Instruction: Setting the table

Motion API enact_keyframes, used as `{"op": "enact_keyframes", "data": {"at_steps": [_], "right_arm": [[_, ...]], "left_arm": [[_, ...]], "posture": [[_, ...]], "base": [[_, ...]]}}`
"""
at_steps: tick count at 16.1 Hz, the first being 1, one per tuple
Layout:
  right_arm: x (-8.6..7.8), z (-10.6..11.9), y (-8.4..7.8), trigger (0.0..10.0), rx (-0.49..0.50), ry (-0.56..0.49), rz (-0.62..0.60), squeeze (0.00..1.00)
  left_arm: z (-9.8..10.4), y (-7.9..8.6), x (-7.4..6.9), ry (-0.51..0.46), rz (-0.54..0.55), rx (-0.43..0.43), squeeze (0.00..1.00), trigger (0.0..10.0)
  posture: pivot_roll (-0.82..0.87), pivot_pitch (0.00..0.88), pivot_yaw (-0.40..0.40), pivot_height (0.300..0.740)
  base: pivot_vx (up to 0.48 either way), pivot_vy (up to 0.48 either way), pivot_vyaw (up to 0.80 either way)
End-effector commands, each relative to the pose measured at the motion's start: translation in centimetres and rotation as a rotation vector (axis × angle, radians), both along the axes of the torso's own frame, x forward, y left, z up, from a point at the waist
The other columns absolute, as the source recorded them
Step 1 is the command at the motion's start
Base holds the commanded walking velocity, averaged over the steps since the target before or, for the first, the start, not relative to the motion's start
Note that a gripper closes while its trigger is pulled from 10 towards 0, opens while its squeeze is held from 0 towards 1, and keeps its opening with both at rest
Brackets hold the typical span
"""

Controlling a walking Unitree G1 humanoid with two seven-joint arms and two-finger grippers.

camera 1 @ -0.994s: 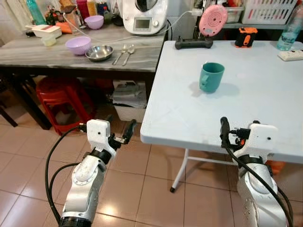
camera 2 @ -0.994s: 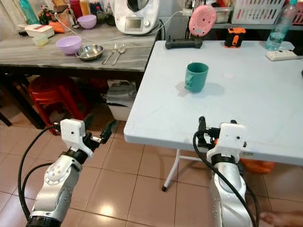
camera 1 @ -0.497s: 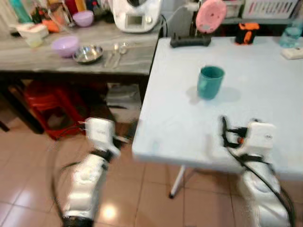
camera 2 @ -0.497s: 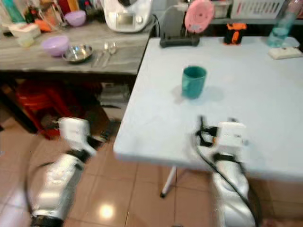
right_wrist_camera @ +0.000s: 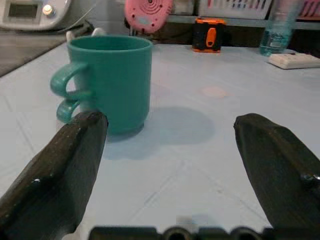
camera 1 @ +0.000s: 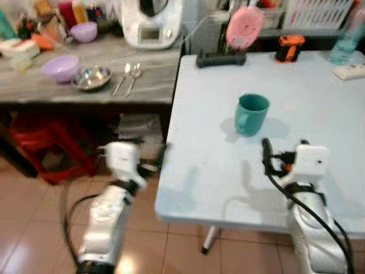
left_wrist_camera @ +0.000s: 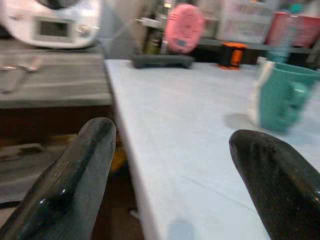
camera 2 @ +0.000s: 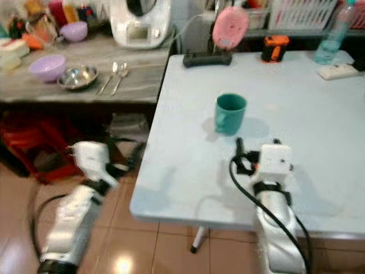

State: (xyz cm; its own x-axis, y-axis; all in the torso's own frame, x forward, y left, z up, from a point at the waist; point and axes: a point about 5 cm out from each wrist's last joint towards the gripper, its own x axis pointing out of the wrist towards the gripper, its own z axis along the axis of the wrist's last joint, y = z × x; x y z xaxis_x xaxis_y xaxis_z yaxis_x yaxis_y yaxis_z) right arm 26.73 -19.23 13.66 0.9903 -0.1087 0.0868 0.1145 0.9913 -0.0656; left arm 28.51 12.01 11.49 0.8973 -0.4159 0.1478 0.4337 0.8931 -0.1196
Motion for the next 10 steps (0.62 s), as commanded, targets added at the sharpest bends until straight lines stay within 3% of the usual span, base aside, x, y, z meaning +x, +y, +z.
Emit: {"op": "enact_keyframes", "data": {"at_steps": [1, 2, 5, 10], "right_arm": [[0.2, -0.1, 1.1, 10.0, 0.013, 0.008, 0.046, 0.0], [0.2, -0.1, 1.2, 10.0, 0.013, 0.009, 0.045, 0.0], [0.9, 0.0, 0.9, 10.0, -0.005, 0.016, 0.012, 0.0], [2.5, 0.1, 0.8, 10.0, -0.03, 0.037, -0.008, 0.0]], "left_arm": [[-0.5, 1.2, -0.6, 0.011, -0.011, 0.013, 0.0, 10.0], [-0.7, 1.1, -0.8, 0.017, -0.037, 0.012, 0.0, 10.0], [-1.9, 0.0, -3.1, 0.066, -0.273, 0.019, 0.0, 10.0], [-2.2, 0.4, -4.1, 0.093, -0.37, 0.029, 0.0, 10.0]], "posture": [[-0.12, 0.051, 0.063, 0.74], [-0.12, 0.051, 0.063, 0.74], [-0.11, 0.059, 0.062, 0.74], [-0.1, 0.074, 0.066, 0.74]], "base": [[0.0, 0.0, 0.0], [0.0, 0.0, 0.0], [0.0, 0.0, 0.0], [0.0, 0.0, 0.0]]}}
